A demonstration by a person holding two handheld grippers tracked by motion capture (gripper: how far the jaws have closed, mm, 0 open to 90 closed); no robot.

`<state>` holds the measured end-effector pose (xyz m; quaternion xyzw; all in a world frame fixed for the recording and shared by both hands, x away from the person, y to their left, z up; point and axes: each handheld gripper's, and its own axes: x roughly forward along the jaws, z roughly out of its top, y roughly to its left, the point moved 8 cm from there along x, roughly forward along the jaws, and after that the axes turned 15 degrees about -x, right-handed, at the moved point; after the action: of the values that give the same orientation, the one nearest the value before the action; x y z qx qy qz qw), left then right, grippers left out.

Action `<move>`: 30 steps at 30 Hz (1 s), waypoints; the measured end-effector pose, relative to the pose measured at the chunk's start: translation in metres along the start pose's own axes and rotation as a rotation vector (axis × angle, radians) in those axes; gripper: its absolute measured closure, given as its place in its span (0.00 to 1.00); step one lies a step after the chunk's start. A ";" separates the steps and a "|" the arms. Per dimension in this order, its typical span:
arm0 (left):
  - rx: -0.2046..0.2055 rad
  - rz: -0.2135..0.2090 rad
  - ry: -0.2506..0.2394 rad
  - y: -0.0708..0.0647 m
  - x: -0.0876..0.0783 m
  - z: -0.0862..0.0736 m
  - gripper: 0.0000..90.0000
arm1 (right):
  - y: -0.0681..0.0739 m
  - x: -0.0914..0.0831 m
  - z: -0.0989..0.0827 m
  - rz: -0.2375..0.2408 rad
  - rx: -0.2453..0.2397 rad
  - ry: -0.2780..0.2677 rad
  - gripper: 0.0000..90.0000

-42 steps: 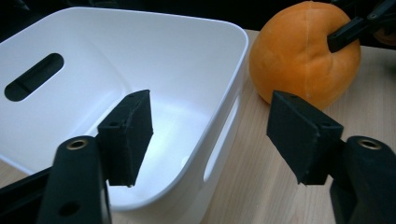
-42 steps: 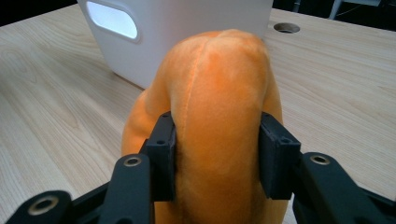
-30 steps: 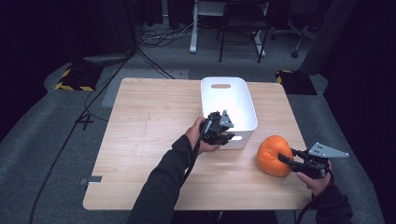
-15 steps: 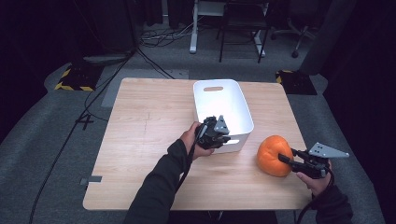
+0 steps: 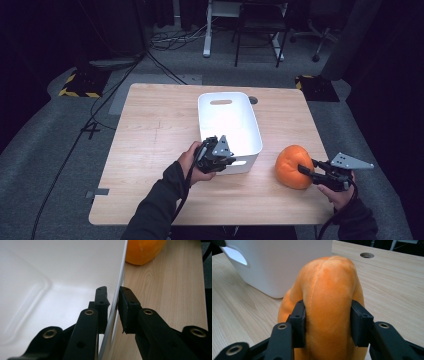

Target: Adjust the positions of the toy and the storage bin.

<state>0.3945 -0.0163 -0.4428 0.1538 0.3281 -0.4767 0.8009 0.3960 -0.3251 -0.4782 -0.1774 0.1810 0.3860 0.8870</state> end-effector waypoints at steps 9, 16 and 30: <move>-0.035 0.016 -0.080 0.002 -0.019 -0.002 0.71 | 0.000 0.000 0.000 0.000 -0.003 -0.002 0.61; -0.086 0.114 -0.154 0.008 -0.041 -0.004 0.42 | 0.000 0.000 0.000 0.003 -0.002 -0.002 0.61; -0.186 0.234 -0.210 0.029 -0.080 -0.035 0.21 | 0.000 0.001 0.000 0.004 -0.009 -0.002 0.61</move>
<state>0.3797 0.0702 -0.4166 0.0657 0.2651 -0.3615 0.8915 0.3963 -0.3245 -0.4787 -0.1808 0.1785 0.3890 0.8855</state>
